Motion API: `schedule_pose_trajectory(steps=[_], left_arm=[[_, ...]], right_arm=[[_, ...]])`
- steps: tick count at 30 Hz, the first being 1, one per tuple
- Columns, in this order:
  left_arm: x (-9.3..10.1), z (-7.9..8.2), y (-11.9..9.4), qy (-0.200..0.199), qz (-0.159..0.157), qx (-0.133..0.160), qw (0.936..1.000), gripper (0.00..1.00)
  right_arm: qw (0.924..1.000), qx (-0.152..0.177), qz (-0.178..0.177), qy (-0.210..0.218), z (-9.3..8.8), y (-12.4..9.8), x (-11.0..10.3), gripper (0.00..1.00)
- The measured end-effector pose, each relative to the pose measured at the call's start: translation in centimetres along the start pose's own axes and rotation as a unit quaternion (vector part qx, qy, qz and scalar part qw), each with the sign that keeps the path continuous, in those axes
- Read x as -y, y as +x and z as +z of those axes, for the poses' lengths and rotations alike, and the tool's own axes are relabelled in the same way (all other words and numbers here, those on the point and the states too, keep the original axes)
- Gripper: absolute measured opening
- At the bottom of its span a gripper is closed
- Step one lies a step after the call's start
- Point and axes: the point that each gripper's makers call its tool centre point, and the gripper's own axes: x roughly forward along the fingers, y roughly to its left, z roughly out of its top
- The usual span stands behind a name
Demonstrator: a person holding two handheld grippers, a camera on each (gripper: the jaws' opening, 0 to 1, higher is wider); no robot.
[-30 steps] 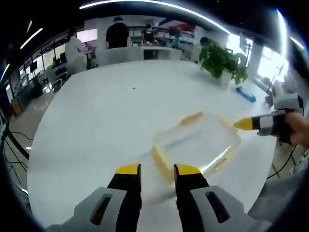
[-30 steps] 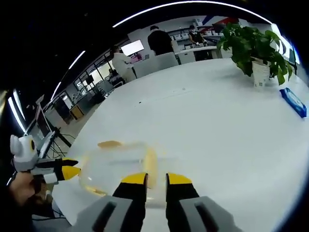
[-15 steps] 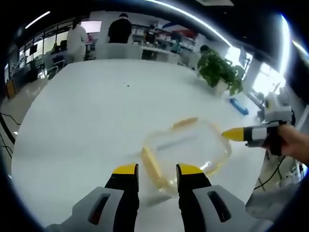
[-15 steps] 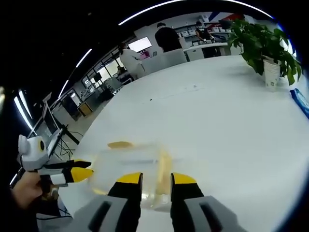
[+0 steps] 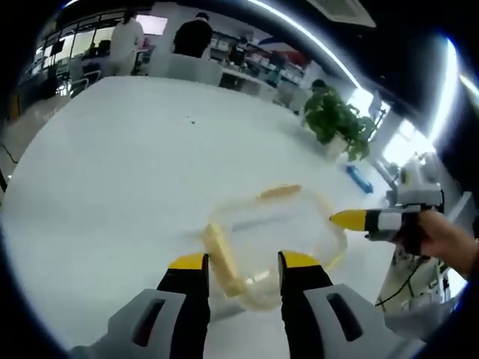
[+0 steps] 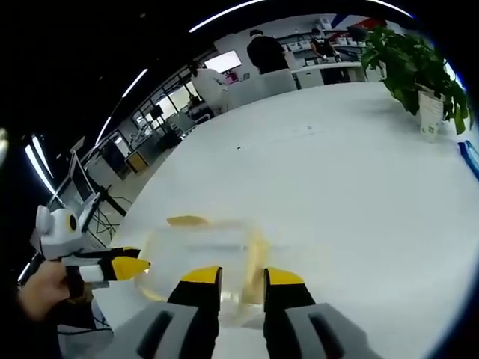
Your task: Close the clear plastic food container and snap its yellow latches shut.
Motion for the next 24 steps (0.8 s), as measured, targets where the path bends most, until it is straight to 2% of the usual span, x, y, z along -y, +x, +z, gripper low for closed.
schedule_pose_trajectory(steps=[10,15,17,20,21,22,23,24], left_arm=[[-0.06,-0.07,0.13,-0.005,-0.010,-0.014,0.9998,0.33],[0.02,-0.04,0.12,-0.005,-0.020,-0.024,0.9995,0.32],[0.10,-0.08,0.10,0.005,-0.022,-0.027,0.9994,0.31],[0.11,-0.11,0.12,0.012,-0.025,-0.026,0.9993,0.30],[0.10,-0.19,0.13,0.014,-0.025,-0.029,0.9992,0.30],[0.05,-0.09,-0.02,0.017,-0.029,-0.028,0.9990,0.30],[-0.03,-0.05,-0.20,0.014,-0.031,-0.028,0.9990,0.30],[0.01,-0.04,-0.07,0.015,-0.032,-0.028,0.9990,0.30]], right_arm=[[0.9996,-0.019,0.019,0.008,-0.04,0.64,-0.27,0.25],[0.9991,-0.033,0.027,0.005,-0.06,0.54,-0.25,0.24],[0.9988,-0.041,0.027,-0.005,-0.10,0.54,-0.37,0.24],[0.9966,-0.066,0.048,-0.012,-0.25,0.54,-0.49,0.22],[0.9966,-0.067,0.042,0.024,-0.31,0.62,-0.56,0.22],[0.9945,-0.077,0.067,-0.026,-0.46,0.53,-0.74,0.22],[0.9951,-0.082,0.055,-0.009,-0.42,0.55,-0.71,0.22],[0.9945,-0.089,0.054,-0.013,-0.47,0.52,-0.75,0.22]])
